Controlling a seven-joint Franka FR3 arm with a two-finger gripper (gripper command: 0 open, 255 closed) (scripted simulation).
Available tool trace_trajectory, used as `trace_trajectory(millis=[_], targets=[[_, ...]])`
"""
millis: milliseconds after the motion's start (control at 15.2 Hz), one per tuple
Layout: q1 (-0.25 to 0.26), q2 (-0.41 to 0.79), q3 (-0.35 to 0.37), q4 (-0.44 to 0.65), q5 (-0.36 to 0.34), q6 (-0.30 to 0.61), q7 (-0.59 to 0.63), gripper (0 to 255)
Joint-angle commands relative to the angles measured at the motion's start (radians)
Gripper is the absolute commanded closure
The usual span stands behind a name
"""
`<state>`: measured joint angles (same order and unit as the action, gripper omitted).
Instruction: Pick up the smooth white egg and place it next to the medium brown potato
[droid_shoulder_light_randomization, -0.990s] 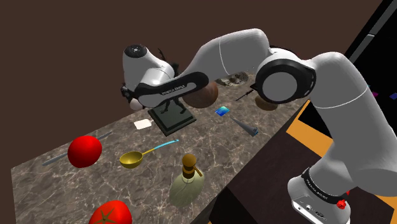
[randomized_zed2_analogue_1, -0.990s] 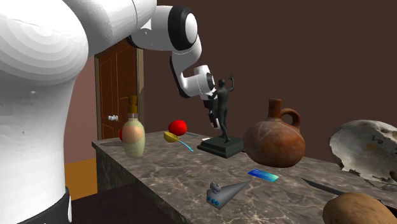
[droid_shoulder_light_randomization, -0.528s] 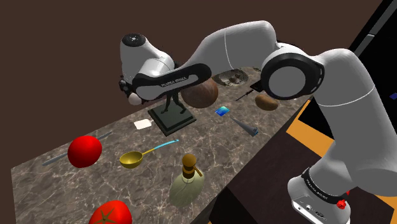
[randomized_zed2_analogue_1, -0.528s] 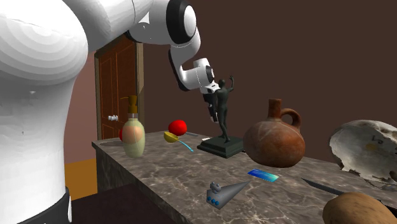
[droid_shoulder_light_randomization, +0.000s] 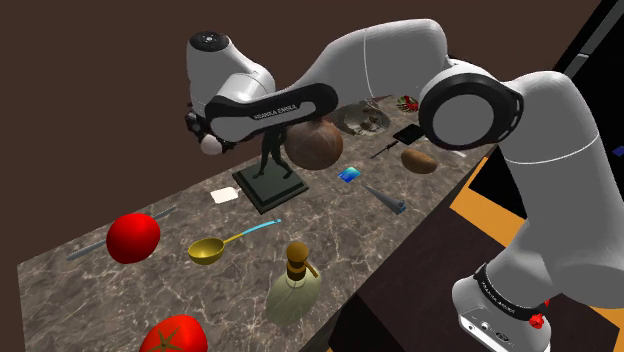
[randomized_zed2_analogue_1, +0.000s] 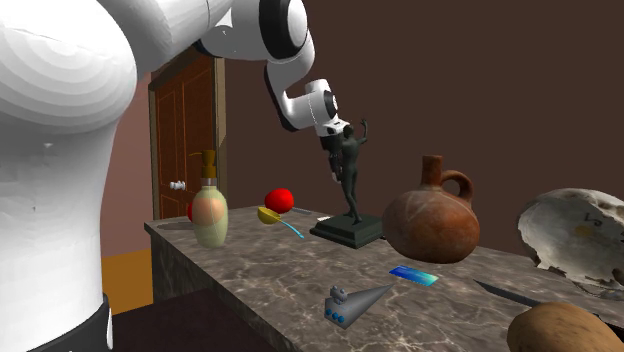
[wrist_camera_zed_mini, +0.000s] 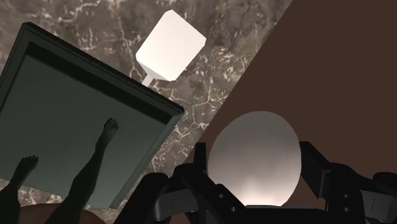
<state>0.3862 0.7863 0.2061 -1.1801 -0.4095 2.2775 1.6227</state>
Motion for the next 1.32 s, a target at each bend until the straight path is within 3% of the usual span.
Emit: trace_trajectory(millis=[0,528,1254], targets=[[-0.032,-0.065,0.003,-0.108,0.002,0.045,-0.005,255],[-0.193,-0.314,0.018,-0.523,0.037,0.232,-0.086,255],[-0.419,-0.553,0.037,-0.892,0.178,0.399,-0.344,255]])
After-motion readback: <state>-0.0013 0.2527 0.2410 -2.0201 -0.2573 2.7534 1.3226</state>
